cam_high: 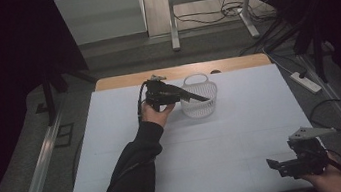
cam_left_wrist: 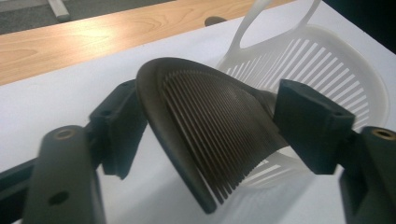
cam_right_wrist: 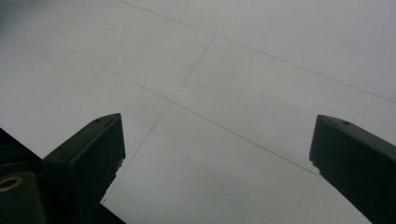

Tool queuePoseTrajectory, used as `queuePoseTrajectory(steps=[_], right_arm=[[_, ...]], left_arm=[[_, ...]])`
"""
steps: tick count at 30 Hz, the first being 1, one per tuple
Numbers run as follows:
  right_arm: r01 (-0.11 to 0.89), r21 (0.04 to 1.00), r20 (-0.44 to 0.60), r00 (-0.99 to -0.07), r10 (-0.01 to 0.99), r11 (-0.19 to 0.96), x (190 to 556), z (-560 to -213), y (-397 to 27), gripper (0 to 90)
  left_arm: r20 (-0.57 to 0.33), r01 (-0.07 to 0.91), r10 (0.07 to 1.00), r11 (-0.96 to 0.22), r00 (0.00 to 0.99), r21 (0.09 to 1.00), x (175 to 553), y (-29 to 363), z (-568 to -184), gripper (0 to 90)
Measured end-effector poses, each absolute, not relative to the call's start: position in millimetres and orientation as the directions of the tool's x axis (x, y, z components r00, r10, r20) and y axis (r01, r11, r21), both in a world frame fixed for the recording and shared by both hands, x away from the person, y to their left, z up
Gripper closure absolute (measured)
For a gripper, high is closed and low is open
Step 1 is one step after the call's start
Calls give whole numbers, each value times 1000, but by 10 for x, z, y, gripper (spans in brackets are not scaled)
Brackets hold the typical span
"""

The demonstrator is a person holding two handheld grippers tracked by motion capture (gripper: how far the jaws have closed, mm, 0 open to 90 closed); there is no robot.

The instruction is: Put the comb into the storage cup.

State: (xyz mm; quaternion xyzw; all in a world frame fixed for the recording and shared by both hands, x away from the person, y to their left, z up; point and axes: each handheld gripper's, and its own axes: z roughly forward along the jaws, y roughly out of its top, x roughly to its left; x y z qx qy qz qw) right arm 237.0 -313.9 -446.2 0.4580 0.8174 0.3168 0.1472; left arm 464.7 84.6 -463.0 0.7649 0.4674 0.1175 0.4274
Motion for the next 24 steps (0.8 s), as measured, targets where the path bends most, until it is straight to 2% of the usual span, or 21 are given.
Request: queuePoseTrajectory(steps=[9, 18, 24], right_arm=[[656, 652, 49, -537, 842, 380, 2371, -4462, -3138, 39], [661, 652, 49, -527, 849, 372, 2375, -4463, -3142, 31], [659, 650, 44, -529, 847, 378, 2373, -4462, -3138, 31]], left_arm=[[-223, 621, 789, -240, 573, 746, 4658, 908, -4571, 75], [-221, 614, 764, -274, 607, 740, 4654, 1017, -4517, 14], [-213, 605, 750, -295, 626, 740, 4615, 1071, -4482, 13]])
